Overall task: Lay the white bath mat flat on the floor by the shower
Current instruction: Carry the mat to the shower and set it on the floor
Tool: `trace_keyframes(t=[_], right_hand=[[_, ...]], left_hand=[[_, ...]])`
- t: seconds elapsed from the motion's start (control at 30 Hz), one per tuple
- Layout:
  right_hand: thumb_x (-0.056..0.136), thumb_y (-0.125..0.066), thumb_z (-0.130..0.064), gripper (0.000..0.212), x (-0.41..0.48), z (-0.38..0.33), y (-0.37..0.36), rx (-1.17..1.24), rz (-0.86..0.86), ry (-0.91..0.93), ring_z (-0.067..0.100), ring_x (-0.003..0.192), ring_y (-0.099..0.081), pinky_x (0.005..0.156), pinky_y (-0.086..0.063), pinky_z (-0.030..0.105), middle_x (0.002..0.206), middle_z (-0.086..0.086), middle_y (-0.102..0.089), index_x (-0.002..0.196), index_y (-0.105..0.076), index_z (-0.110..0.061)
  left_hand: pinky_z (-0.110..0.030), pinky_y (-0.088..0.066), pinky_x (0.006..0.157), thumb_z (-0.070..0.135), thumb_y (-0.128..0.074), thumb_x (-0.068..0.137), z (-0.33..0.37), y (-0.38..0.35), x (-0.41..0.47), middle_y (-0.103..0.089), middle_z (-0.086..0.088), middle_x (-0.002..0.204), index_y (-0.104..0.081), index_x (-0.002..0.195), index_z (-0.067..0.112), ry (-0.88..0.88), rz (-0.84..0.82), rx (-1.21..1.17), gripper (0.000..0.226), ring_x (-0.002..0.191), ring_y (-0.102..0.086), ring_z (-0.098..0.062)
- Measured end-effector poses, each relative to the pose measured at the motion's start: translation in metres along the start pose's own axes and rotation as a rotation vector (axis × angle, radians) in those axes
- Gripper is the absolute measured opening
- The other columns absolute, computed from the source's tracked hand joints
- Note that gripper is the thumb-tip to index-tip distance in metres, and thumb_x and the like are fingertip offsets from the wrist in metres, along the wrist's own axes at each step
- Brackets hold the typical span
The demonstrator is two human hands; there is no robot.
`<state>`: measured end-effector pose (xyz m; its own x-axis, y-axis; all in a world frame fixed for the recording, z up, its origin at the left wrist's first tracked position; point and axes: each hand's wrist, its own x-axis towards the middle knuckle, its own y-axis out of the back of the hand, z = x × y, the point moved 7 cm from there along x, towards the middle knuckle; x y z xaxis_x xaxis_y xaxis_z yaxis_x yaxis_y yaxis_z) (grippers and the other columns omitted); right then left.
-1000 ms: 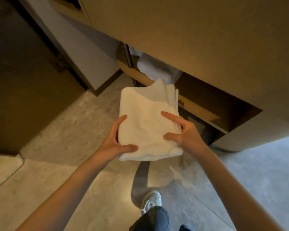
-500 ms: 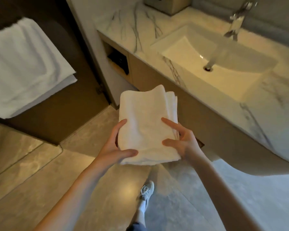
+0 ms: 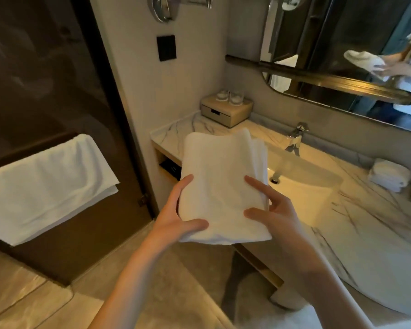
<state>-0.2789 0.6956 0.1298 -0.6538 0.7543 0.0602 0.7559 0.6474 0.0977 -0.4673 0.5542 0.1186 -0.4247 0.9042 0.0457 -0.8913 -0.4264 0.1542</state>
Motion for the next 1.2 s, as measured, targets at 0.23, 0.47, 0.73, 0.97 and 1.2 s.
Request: trace_keyframes(t=[0.23,0.47,0.73,0.97,1.2], right_hand=[[0.075,-0.076,-0.004,0.065,0.015,-0.016,0.016,0.071,-0.122,0.046,0.004,0.11,-0.058,0.083,-0.058,0.027,0.128,-0.022,-0.054,0.119,-0.064,-0.051],[0.075,-0.076,-0.001,0.065,0.007,-0.007,-0.004,0.143,-0.473,0.008,0.004,0.107,-0.061,0.078,-0.057,0.024,0.125,-0.021,-0.059,0.12,-0.065,-0.046],[0.075,-0.078,-0.009,0.066,-0.075,0.01,-0.085,0.139,-1.004,-0.068,0.005,0.107,-0.06,0.08,-0.058,0.03,0.121,-0.024,-0.059,0.125,-0.06,-0.048],[0.073,-0.078,-0.009,0.068,-0.154,0.012,-0.128,0.104,-1.207,-0.116,0.006,0.106,-0.059,0.075,-0.058,0.025,0.114,-0.03,-0.058,0.124,-0.06,-0.051],[0.073,-0.077,-0.005,0.066,-0.234,0.013,-0.157,0.109,-1.287,-0.172,0.01,0.106,-0.059,0.075,-0.058,0.026,0.121,-0.023,-0.057,0.121,-0.063,-0.048]], left_hand=[[-0.01,-0.05,0.07,0.029,-0.088,0.065,0.02,-0.016,-0.004,-0.033,0.051,0.12,-0.031,0.135,0.059,-0.038,0.117,0.064,0.096,0.101,-0.043,0.024],[-0.011,-0.05,0.071,0.018,-0.087,0.065,0.014,-0.036,-0.085,-0.041,0.044,0.119,-0.039,0.13,0.06,0.045,0.458,-0.007,0.091,0.101,-0.049,0.016],[-0.015,-0.051,0.074,0.039,-0.086,0.055,0.007,-0.066,-0.256,-0.041,0.046,0.119,-0.039,0.129,0.061,0.202,0.902,0.001,0.09,0.103,-0.049,0.015],[-0.015,-0.053,0.071,0.044,-0.081,0.066,0.006,-0.092,-0.363,-0.045,0.045,0.115,-0.042,0.127,0.061,0.273,1.173,-0.022,0.075,0.103,-0.052,0.012],[-0.022,-0.054,0.076,0.045,-0.079,0.067,-0.001,-0.106,-0.454,-0.041,0.04,0.122,-0.039,0.129,0.061,0.342,1.273,0.011,0.076,0.111,-0.05,0.0]])
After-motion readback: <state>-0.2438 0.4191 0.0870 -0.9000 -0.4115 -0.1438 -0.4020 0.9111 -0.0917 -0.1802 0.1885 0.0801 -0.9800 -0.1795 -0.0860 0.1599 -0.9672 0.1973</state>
